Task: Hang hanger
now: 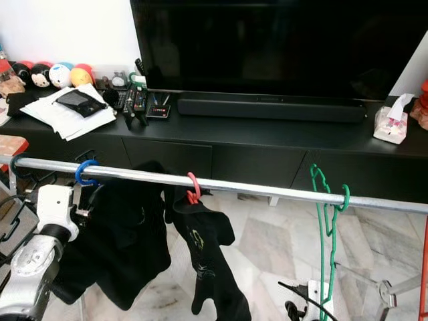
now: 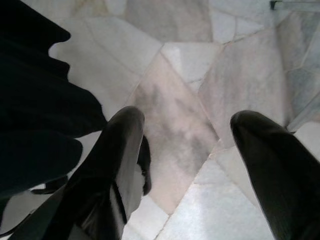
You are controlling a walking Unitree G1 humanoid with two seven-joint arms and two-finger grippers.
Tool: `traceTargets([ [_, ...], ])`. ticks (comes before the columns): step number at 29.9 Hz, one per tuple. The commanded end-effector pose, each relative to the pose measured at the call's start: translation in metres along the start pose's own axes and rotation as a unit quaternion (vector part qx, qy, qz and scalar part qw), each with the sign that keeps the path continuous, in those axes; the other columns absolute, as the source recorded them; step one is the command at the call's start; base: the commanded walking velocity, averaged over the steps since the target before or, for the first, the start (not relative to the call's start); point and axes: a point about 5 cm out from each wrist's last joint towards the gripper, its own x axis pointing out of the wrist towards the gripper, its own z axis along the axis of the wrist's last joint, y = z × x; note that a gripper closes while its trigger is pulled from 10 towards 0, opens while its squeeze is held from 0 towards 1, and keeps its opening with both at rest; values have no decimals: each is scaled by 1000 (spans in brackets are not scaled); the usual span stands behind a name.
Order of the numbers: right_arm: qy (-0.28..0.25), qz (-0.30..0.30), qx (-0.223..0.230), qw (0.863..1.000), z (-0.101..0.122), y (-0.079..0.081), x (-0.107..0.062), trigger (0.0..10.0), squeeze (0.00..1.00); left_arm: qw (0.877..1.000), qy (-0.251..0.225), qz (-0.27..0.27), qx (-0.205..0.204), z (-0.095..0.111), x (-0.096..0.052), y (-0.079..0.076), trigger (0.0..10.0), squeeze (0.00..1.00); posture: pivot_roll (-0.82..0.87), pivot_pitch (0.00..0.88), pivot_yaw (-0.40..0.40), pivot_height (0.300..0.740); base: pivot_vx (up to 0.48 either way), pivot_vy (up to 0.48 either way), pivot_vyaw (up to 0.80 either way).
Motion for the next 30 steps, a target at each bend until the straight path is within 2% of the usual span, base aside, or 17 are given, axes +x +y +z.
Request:
traceTargets([
  [1, 1, -4, 0, 1000, -1, -3, -1, 10000, 0, 1000, 1, 2, -8, 2, -4, 1, 10000, 0, -28, 16, -6, 740, 0, 0, 0],
  [4, 1, -4, -1, 1000, -1, -3, -1, 10000, 0, 1000, 9, 9, -11, -1, -18, -2, 10000, 0, -26, 10, -6, 740, 0, 0, 0],
  [7, 2, -4, -2, 1000, -1, -3, -1, 10000, 0, 1000, 11, 17, -16, -1, -20, -2, 10000, 0, -26, 10, -6, 740, 0, 0, 0],
  [13, 4, -4, -4, 1000, -2, -3, -1, 10000, 0, 1000, 0, 19, -20, 7, -15, -4, 10000, 0, -23, 0, -6, 740, 0, 0, 0],
  [30, 6, -5, -2, 1000, -4, -3, -1, 10000, 0, 1000, -4, 17, -24, 11, -10, -6, 10000, 0, -27, 0, -2, 740, -275, 0, 0],
])
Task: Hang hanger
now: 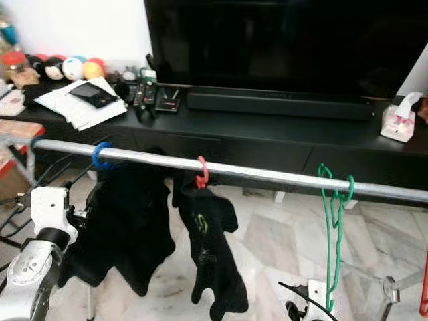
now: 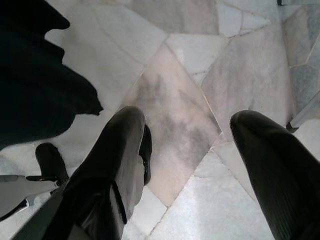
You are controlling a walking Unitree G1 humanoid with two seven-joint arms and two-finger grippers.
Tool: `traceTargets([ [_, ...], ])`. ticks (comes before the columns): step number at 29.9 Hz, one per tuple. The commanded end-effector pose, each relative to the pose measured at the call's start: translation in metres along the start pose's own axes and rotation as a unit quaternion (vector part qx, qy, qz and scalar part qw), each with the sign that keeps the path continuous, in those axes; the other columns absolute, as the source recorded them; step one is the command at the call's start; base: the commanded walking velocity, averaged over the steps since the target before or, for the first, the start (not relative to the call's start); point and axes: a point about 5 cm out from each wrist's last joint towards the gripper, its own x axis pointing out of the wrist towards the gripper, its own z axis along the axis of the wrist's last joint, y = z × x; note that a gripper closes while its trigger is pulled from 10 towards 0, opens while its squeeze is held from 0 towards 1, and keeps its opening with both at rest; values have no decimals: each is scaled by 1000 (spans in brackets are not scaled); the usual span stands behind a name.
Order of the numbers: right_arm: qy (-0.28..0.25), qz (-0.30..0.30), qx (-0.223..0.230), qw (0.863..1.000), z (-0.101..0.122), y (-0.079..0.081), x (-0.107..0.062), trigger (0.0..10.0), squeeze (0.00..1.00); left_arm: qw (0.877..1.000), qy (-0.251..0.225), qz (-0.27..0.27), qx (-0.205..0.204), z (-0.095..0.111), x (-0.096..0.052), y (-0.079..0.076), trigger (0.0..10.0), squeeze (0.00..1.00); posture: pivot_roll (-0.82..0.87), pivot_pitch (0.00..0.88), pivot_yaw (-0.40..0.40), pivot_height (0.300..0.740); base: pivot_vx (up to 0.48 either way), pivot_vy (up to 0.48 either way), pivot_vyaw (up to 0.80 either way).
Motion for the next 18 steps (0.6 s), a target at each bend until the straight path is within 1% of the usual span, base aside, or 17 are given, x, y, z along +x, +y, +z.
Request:
traceTargets([
  [1, 6, -5, -2, 1000, -4, -3, -1, 10000, 0, 1000, -4, 0, 4, 3, 1, 0, 10000, 0, -27, 0, -1, 740, 0, 0, 0],
  [14, 6, -6, 0, 1000, -5, -3, -1, 10000, 0, 1000, 0, -6, 9, 4, 5, -2, 10000, 0, -28, 0, 0, 740, 0, 0, 0],
  [18, 6, -6, 0, 1000, -4, -3, -1, 10000, 0, 1000, 8, -24, 13, 4, 6, -7, 10000, 0, -26, 0, -2, 740, 0, 0, 0],
])
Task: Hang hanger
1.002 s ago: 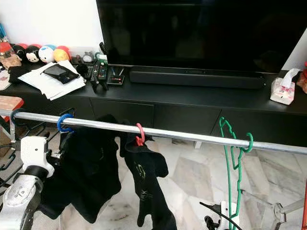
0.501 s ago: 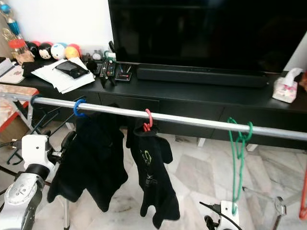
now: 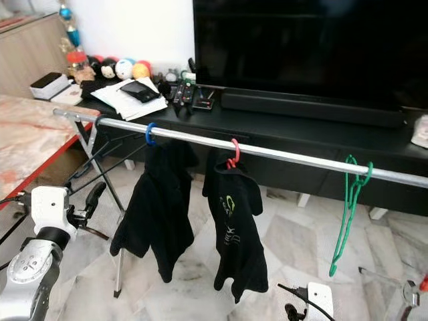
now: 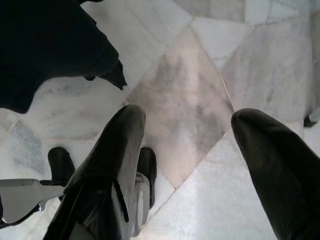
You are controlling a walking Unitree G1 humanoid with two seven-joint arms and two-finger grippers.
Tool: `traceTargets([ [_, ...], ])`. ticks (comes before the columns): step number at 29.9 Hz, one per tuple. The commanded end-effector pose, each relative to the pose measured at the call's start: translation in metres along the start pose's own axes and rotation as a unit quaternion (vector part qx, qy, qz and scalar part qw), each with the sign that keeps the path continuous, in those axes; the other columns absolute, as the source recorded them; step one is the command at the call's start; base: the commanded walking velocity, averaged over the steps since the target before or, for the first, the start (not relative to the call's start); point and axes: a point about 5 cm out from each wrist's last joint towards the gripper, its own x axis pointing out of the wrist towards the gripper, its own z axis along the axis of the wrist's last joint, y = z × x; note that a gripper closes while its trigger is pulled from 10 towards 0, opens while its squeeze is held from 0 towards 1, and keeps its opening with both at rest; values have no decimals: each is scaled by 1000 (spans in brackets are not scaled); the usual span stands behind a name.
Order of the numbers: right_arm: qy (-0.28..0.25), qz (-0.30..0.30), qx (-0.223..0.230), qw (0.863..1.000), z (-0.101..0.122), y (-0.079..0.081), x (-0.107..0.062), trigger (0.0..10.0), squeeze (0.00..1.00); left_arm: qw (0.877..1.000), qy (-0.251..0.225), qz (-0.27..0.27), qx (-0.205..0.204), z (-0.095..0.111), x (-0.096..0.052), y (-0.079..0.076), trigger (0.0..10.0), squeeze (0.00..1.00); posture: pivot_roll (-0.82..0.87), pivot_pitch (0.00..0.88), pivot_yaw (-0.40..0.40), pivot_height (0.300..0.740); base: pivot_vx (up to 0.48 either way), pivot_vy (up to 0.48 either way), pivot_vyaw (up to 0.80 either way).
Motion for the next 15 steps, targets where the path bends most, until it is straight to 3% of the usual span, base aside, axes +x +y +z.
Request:
traceTargets([
  [1, -1, -5, -2, 1000, 2, -3, 0, 10000, 0, 1000, 2, -12, 14, 3, 3, -3, 10000, 0, -26, 0, -2, 740, 0, 0, 0],
  [4, -1, -5, -2, 1000, 2, -3, 0, 10000, 0, 1000, 7, -14, 18, 1, 3, -5, 10000, 0, -28, 0, -3, 740, 0, 0, 0],
  [15, -4, -8, 2, 1000, 3, -3, 0, 10000, 0, 1000, 12, -9, 15, -1, 5, -5, 10000, 0, -29, 11, -4, 740, 0, -338, 0],
])
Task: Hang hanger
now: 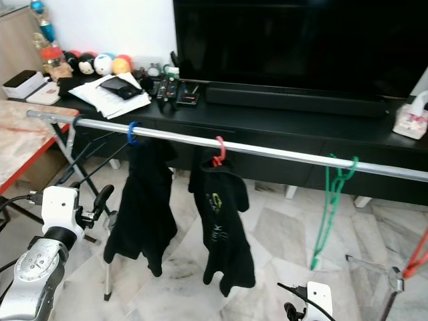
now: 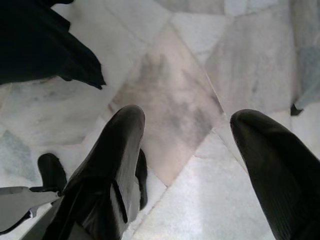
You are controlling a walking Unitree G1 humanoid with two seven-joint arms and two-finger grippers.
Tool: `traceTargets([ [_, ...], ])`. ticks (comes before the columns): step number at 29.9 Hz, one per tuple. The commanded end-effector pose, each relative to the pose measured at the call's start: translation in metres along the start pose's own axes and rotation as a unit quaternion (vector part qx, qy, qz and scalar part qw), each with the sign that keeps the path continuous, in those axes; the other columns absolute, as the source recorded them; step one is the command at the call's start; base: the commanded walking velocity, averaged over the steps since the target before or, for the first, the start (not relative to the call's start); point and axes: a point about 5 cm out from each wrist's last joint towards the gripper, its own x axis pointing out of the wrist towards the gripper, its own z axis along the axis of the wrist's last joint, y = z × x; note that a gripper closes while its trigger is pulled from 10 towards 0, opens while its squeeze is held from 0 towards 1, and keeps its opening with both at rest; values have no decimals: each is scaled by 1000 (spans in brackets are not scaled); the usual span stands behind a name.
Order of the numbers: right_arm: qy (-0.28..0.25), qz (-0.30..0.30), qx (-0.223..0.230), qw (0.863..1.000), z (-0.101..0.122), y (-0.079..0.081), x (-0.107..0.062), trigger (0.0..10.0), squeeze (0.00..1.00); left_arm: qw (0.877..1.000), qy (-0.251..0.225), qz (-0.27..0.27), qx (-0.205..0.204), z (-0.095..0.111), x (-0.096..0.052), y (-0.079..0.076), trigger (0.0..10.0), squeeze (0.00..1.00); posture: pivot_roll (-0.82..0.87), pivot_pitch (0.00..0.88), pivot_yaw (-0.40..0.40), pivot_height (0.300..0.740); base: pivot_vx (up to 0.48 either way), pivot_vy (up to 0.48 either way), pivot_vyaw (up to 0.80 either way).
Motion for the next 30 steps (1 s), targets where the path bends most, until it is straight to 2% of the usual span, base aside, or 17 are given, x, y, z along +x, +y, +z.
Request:
traceTargets([
  [1, 0, -7, 2, 1000, 0, -4, -1, 10000, 0, 1000, 5, 2, 3, -1, 2, 1, 10000, 0, -28, 12, -5, 740, 0, -345, 0],
  [16, 0, -7, 2, 1000, 0, -4, -1, 10000, 0, 1000, 3, 2, 0, 0, 4, 2, 10000, 0, -28, 15, -5, 740, 0, -338, 0],
  [22, -1, -7, 2, 1000, 1, -4, -1, 10000, 0, 1000, 7, -14, -13, 0, 6, -1, 10000, 0, -26, 22, -7, 740, 0, 0, 0],
  [30, -1, -6, 2, 1000, 1, -4, 0, 10000, 0, 997, 22, -65, -26, 0, 12, -13, 10000, 0, -26, 22, -7, 740, 0, 0, 0],
])
